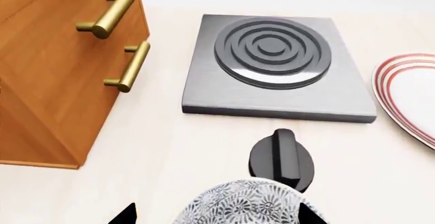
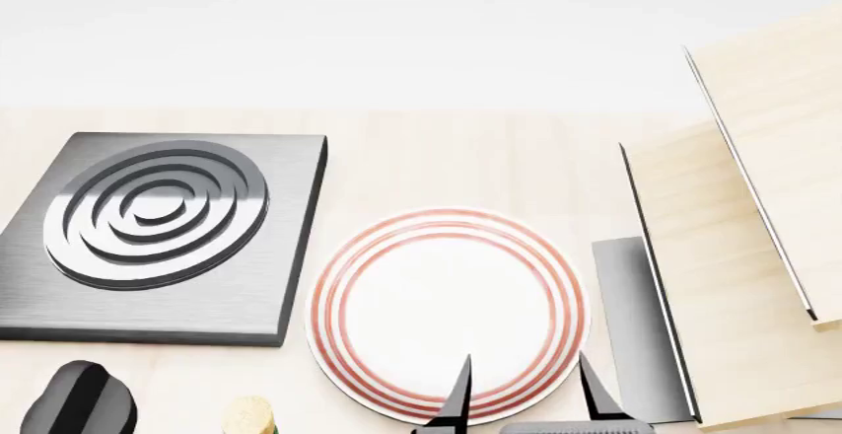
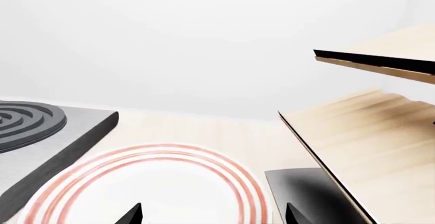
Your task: Pick up the akita bowl and put it on the plate.
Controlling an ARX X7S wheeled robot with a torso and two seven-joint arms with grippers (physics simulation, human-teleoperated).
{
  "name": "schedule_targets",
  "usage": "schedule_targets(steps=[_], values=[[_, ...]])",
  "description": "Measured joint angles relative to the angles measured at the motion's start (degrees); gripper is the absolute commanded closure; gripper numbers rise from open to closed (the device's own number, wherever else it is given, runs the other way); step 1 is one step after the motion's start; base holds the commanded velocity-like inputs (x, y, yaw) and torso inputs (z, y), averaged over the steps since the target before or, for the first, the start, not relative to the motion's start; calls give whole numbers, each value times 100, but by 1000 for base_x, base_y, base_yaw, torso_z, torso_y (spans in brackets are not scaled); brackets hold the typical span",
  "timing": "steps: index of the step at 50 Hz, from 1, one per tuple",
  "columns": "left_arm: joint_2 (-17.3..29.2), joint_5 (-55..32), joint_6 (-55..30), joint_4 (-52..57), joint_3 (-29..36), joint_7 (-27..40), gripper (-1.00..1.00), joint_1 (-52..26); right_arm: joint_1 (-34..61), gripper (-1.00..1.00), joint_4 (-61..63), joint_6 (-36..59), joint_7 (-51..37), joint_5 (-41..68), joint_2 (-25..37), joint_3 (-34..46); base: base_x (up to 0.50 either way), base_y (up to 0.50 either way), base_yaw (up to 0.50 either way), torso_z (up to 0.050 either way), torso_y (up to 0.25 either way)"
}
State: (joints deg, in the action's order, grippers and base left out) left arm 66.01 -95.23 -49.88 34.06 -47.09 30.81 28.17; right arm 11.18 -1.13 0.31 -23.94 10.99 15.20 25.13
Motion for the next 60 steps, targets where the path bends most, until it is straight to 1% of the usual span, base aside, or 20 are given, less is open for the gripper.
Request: schedule_targets(steps=[19,32,60], values=[[-269,145,-337,67,-380,-152,-100,173,22,-100,-55,-19,-21,33,16,22,0,0,0,0,0],[-409,297,-485,53,-483,-249,-100,241,47,-100,-116,-42,-32,42,15,49,0,0,0,0,0],[-532,621,-664,-18,-282,-454,-100,281,69,-100,-172,-65,-54,73,30,107,0,0,0,0,0]])
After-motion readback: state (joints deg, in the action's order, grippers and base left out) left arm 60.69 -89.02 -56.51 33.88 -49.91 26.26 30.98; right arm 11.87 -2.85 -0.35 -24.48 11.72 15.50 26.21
